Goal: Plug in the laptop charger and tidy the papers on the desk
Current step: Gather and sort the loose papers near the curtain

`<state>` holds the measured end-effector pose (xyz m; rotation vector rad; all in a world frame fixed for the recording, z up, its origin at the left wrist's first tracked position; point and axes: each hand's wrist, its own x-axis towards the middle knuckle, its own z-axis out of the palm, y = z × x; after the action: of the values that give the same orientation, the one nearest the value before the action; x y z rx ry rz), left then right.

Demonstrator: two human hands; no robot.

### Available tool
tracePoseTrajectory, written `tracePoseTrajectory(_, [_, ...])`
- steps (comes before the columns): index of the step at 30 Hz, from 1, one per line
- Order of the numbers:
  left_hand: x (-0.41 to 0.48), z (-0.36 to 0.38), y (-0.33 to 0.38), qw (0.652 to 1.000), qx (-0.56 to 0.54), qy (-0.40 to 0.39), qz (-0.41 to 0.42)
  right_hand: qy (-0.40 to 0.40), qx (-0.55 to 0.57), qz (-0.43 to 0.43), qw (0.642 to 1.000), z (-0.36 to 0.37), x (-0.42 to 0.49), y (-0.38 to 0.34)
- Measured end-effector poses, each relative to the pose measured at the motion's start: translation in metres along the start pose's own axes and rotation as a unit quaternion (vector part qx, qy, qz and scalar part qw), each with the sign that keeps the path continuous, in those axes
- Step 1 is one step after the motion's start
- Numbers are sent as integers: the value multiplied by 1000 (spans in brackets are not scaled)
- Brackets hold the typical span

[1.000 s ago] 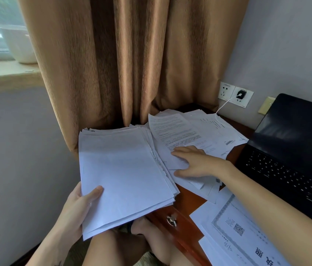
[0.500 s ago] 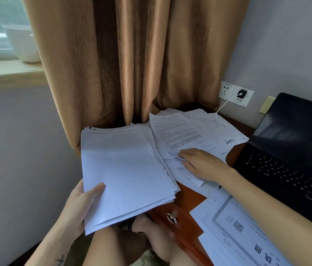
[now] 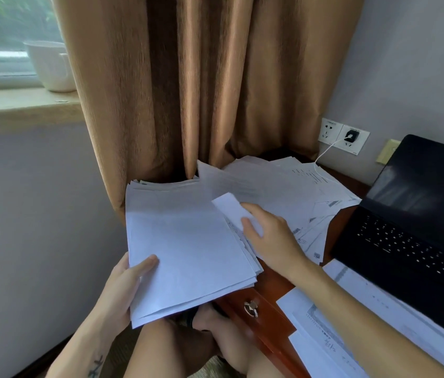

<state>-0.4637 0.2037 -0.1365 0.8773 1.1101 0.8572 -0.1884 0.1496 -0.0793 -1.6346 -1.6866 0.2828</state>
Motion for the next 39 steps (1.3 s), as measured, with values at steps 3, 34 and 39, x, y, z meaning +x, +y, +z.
tracePoseTrajectory(3, [-4,2,2,998,-51,13,-14,-74,-9,-44,996,25,-3,-22])
tracePoseTrajectory(34, [9,-8,-6,1000,25,-7,-11,0,33,193,981,11,-10,32])
tracePoseTrajectory(39, [4,-7,-5,999,17,-30,2,2,85,199,976,15,-7,28])
